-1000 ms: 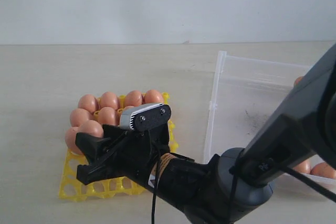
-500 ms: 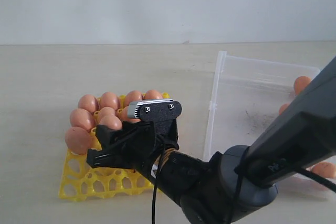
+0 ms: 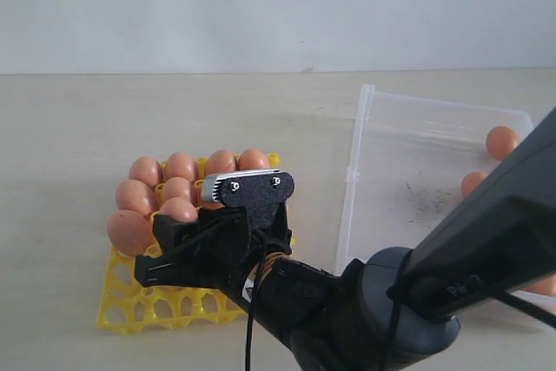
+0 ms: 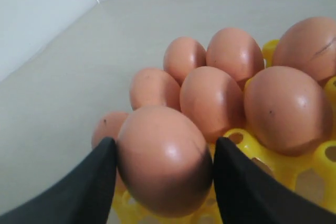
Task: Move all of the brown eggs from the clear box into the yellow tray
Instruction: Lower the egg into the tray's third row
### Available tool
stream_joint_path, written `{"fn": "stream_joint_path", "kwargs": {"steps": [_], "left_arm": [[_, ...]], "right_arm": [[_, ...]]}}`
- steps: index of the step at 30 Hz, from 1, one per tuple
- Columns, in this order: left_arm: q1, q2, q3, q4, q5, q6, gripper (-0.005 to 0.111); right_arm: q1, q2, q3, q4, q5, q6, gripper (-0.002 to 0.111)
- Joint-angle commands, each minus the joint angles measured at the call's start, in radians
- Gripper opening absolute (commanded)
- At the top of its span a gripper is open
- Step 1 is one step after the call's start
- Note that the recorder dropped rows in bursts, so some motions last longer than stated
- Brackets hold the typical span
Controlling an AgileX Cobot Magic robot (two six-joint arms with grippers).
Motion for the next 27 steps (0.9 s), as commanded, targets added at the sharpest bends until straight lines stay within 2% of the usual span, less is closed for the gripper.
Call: {"fn": "stream_joint_path", "kwargs": {"steps": [1, 3, 8, 27], "left_arm": [[-0.005, -0.003, 0.003, 0.002, -0.003, -0.008, 0.004], [-0.005, -0.003, 0.003, 0.002, -0.003, -0.008, 0.004], [-0.005, -0.003, 0.003, 0.002, -0.003, -0.008, 0.004], [-0.005, -0.003, 0.003, 0.002, -0.003, -0.008, 0.004]], "right_arm": [[0.003, -0.014, -0.047, 0.003, 0.094, -0.035, 0.000], [0.003, -0.014, -0.072, 0.003, 0.146, -0.041, 0.000], [0.003, -0.014, -0.077, 0.011, 0.101, -0.051, 0.000], [0.003, -0.014, -0.077, 0.055, 0.175, -0.088, 0.000]]}}
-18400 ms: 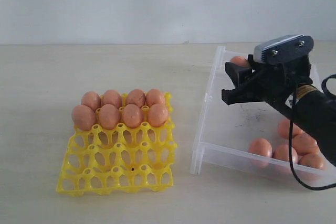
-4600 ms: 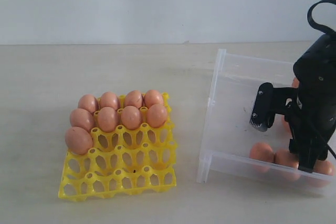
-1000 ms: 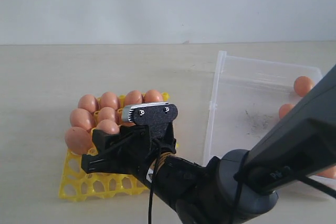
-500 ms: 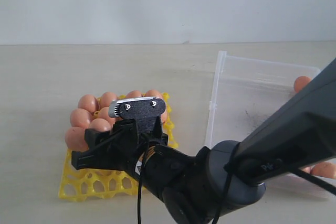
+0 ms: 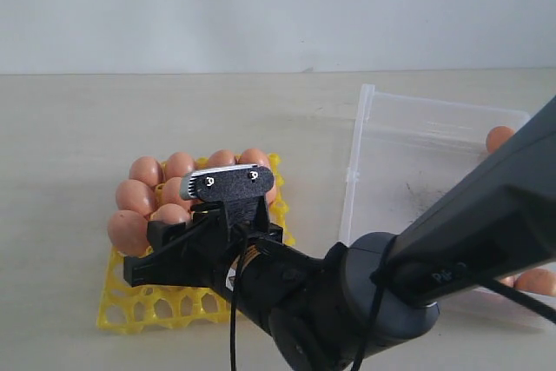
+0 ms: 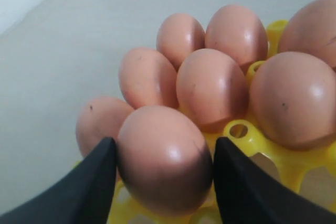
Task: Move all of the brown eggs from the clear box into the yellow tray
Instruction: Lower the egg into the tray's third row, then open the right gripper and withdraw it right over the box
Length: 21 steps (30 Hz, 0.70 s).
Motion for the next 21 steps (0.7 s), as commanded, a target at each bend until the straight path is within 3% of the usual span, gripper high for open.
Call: {"fn": "stream_joint_path", "kwargs": {"steps": [1, 5, 10, 17, 21], "left_arm": [[-0.005, -0.003, 0.003, 0.002, -0.003, -0.008, 0.004], [-0.005, -0.003, 0.003, 0.002, -0.003, -0.008, 0.004], [-0.005, -0.003, 0.003, 0.002, -0.003, -0.008, 0.004], [-0.005, -0.003, 0.003, 0.002, -0.003, -0.008, 0.004], [-0.005, -0.003, 0.003, 0.002, -0.003, -0.008, 0.004]], "right_arm": [[0.003, -0.014, -0.001, 0.016, 0.001, -0.005, 0.002], [0.003, -0.014, -0.001, 0.016, 0.001, -0.007, 0.019], [0.003, -0.017, -0.001, 0.016, 0.001, -0.009, 0.054], [0.003, -0.051, 0.004, 0.014, -0.023, -0.026, 0.057], [-0.009, -0.161, 0.104, 0.016, -0.214, -0.077, 0.057]]}}
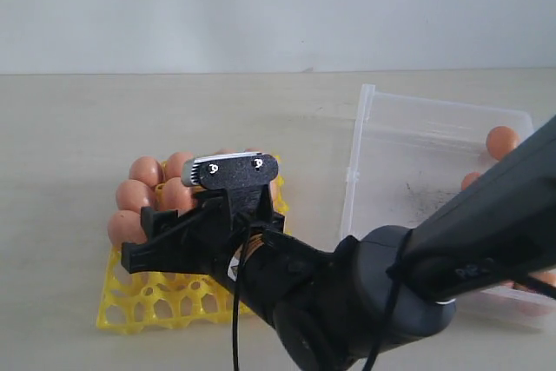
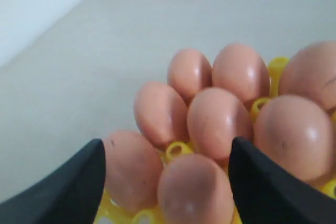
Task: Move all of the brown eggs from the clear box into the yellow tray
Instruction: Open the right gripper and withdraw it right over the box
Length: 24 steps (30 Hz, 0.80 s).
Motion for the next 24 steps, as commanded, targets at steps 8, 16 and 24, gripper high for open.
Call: {"fn": "stream_joint_path", "kwargs": {"steps": [8, 16, 24], "left_arm": [[-0.005, -0.003, 0.003, 0.002, -0.003, -0.008, 0.004], [-0.005, -0.003, 0.003, 0.002, -0.003, -0.008, 0.004], [-0.005, -0.003, 0.003, 0.002, -0.003, -0.008, 0.004]], "right_arm": [[-0.010, -0.410, 0.382, 0.102, -0.365, -0.572, 0.057], [-0.010, -0.540, 0.476, 0.373, -0.365, -0.730, 0.057], [-0.010, -0.578, 0.476, 0.389, -0.365, -0.788, 0.057]]}}
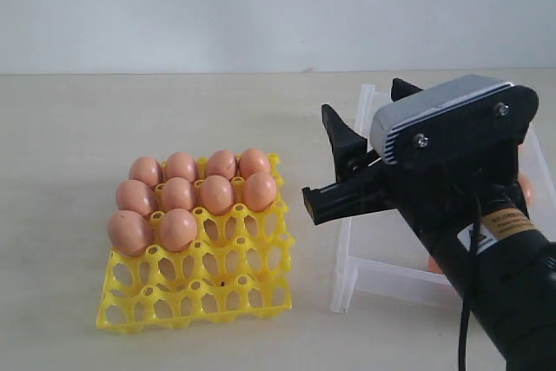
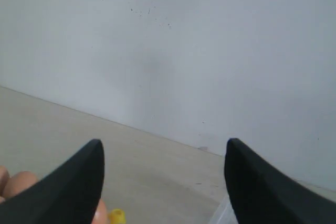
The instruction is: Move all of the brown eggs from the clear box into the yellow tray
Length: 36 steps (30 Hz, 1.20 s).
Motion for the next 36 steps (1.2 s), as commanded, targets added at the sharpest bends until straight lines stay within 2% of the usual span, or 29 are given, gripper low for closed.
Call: {"fn": "stream_joint_path", "kwargs": {"steps": [1, 8, 11, 14, 17, 20, 23, 28, 31, 32, 33, 34, 36], "left_arm": [[-0.005, -0.003, 0.003, 0.002, -0.003, -0.008, 0.004], [-0.005, -0.003, 0.003, 0.002, -0.003, -0.008, 0.004], [-0.005, -0.003, 0.003, 0.002, -0.003, -0.008, 0.004], [-0.005, -0.003, 0.003, 0.002, -0.003, -0.008, 0.004], [-0.005, -0.003, 0.003, 0.002, -0.003, -0.008, 0.004], [-0.005, -0.003, 0.003, 0.002, -0.003, -0.008, 0.004], [-0.005, -0.003, 0.003, 0.002, -0.003, -0.008, 0.004], [-0.005, -0.003, 0.003, 0.002, -0.003, -0.008, 0.004], [-0.005, -0.003, 0.003, 0.002, -0.003, -0.008, 0.004], [-0.005, -0.003, 0.003, 0.002, -0.003, -0.008, 0.004], [-0.005, -0.003, 0.003, 0.002, -0.003, -0.008, 0.004], [-0.005, -0.003, 0.003, 0.002, -0.003, -0.008, 0.004], [-0.005, -0.003, 0.003, 0.002, -0.003, -0.008, 0.004]], "right_arm": [[-0.007, -0.014, 0.003, -0.003, -0.011, 0.006, 0.057], [-0.007, -0.014, 0.003, 0.000, -0.011, 0.019, 0.057], [-0.007, -0.023, -0.001, 0.188, -0.011, -0.082, 0.055], [-0.007, -0.038, -0.001, 0.385, -0.011, -0.286, 0.046], [-0.007, -0.044, -0.002, 0.467, -0.011, -0.465, 0.032], [-0.007, -0.044, -0.018, 0.486, -0.011, -0.511, 0.021], [-0.007, -0.044, -0.017, 0.439, -0.011, -0.590, 0.018], [-0.030, -0.044, -0.015, 0.564, -0.011, -0.619, 0.019], [-0.124, -0.044, -0.028, 0.627, -0.011, -0.590, 0.019], [-0.236, -0.044, -0.068, 0.689, -0.011, -0.645, 0.019], [-0.307, -0.044, -0.105, 0.721, 0.102, -0.731, 0.019], [-0.452, -0.044, -0.192, 0.803, 0.427, -0.882, 0.019], [-0.644, -0.044, -0.312, 0.928, 0.879, -1.086, 0.017]]}}
